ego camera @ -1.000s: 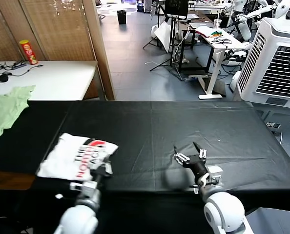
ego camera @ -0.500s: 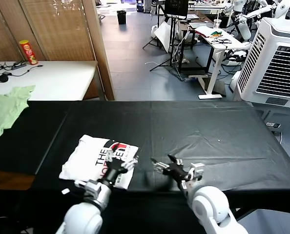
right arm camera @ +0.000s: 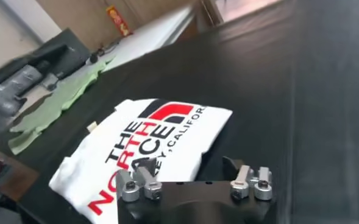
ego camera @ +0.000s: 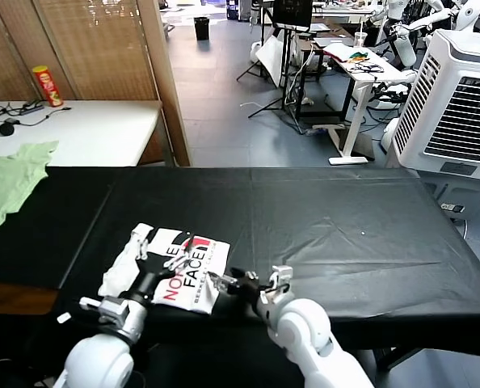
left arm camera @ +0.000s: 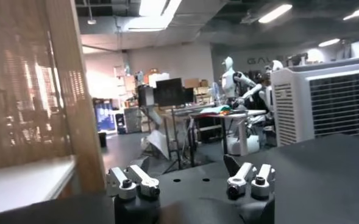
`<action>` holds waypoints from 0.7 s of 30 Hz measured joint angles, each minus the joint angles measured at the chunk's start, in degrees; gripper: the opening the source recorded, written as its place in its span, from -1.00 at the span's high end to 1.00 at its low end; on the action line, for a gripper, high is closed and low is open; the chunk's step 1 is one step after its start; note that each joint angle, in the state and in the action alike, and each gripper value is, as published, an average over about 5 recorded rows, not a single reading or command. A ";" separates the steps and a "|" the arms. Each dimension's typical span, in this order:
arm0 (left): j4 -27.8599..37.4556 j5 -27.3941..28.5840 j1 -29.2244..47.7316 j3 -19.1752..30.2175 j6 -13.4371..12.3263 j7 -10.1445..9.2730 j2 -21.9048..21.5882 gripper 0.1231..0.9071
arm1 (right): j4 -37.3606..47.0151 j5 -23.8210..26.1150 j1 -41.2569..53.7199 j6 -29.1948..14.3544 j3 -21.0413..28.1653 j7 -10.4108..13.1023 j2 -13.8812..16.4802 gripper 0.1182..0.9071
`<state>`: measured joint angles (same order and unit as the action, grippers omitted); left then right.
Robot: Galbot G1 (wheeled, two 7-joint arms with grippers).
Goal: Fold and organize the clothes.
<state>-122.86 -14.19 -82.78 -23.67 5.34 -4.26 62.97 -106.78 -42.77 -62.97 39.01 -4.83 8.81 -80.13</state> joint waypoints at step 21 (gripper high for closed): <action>1.06 -5.24 -4.14 -5.89 -0.90 -2.29 0.15 -0.72 | 4.33 5.74 4.35 -0.52 -9.80 -4.05 6.79 0.88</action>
<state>-121.80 -19.43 -86.92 -29.57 4.44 -6.56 63.12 -102.45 -37.03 -58.62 38.49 -14.63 4.76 -73.34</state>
